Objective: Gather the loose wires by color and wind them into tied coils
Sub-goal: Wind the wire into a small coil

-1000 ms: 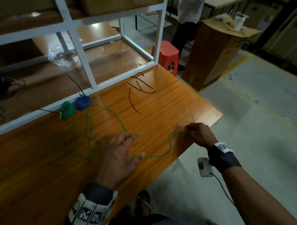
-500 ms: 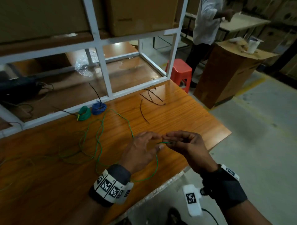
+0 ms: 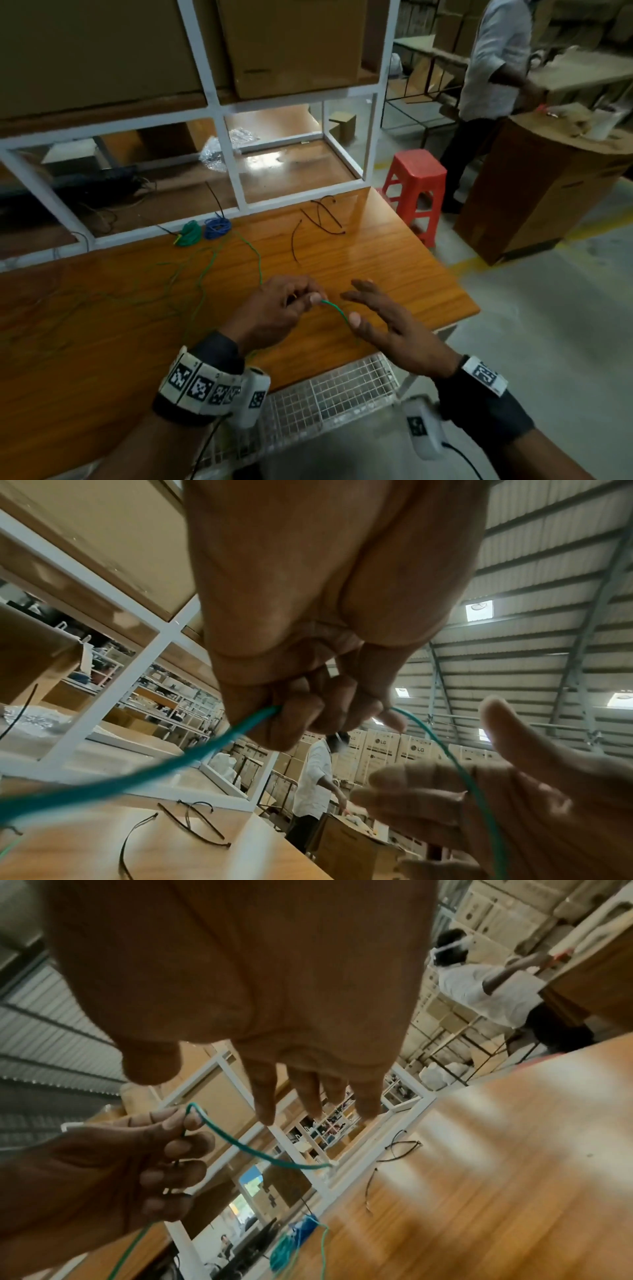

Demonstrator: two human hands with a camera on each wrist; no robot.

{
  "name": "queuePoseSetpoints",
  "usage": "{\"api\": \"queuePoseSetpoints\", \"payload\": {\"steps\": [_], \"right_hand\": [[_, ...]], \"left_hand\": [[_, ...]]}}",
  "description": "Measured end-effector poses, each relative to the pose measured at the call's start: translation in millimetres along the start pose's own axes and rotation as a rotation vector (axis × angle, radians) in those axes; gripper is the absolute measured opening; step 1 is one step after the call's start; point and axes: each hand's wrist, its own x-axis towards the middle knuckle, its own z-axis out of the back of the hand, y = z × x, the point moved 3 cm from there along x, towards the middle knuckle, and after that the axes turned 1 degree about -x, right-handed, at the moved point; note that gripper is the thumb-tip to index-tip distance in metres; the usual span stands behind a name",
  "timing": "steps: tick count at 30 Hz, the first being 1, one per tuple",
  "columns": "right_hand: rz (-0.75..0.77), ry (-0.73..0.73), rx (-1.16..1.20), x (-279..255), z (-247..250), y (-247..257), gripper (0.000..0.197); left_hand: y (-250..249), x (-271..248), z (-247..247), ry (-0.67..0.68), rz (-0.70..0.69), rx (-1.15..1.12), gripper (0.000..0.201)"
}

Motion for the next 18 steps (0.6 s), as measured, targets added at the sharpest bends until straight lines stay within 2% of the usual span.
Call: {"api": "queuePoseSetpoints", "payload": {"steps": [3,5,7,9,13,16,18], "right_hand": [[0.085,0.115,0.103,-6,6,8,0.042],[0.103,0.216,0.255,-9,-3,16,0.031],[0.124,0.286,0.449,-14,-17,26,0.036],[0.153,0.340,0.672,-18,-28,37,0.037],[0.197,0.357,1.050,-9,-31,63,0.026],[0.207,0.378,1.215,3,-31,82,0.029],[0.194,0.388,1.313,12,-34,91,0.033]], "left_hand": [[-22,-2,0,-0.035,-0.011,-0.019,0.018],[-31,0,6,-0.125,-0.029,-0.003,0.018],[-35,3,14,-0.189,-0.028,-0.013,0.017],[-37,4,21,-0.198,-0.002,-0.036,0.017],[-22,7,10,-0.183,0.093,-0.191,0.017],[-16,6,8,-0.230,0.110,-0.341,0.015],[-15,2,-4,-0.201,0.193,-0.456,0.017]]}}
